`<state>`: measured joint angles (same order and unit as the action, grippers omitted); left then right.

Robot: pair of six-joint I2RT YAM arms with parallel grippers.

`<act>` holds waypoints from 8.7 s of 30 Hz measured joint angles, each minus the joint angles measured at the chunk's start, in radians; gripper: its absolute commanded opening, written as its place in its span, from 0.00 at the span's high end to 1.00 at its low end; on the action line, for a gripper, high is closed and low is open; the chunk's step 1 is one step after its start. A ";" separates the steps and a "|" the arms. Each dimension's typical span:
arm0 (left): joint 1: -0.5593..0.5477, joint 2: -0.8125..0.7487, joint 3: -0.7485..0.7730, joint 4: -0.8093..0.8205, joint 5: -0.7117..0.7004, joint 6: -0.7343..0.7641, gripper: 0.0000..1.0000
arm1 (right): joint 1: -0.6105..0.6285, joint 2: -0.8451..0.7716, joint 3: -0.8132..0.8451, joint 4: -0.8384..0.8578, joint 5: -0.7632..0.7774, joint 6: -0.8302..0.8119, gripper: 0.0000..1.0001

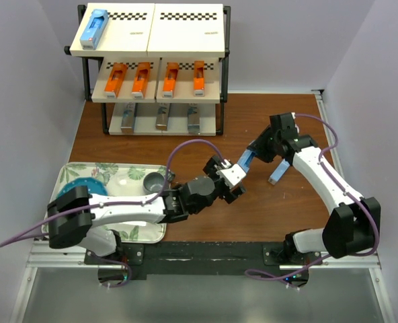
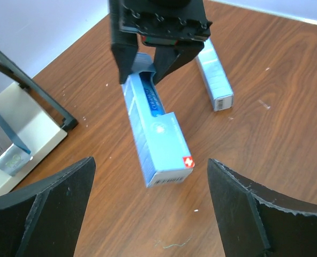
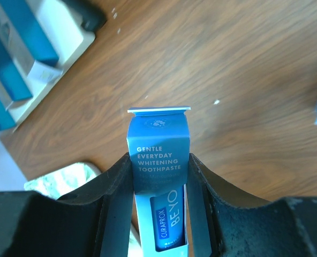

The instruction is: Place and organize the toothpastes onto the shelf

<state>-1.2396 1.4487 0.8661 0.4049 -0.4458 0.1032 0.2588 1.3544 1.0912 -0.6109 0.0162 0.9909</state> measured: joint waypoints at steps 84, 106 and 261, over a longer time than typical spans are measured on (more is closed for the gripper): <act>0.480 -0.084 0.687 -0.521 0.262 -0.047 1.00 | 0.089 -0.408 -0.021 0.169 0.340 -0.443 0.02; 0.944 0.187 1.123 -0.639 0.256 -0.112 0.97 | 0.089 -0.486 -0.092 0.035 0.333 -0.481 0.02; -0.124 0.196 -0.189 0.302 -0.052 0.917 0.01 | -0.029 0.159 -0.032 0.051 -0.089 -0.004 0.81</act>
<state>-1.3636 1.6444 0.6769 0.7071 -0.4976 1.0199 0.2295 1.5131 1.0595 -0.5598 -0.0727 0.9871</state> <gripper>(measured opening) 0.994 0.376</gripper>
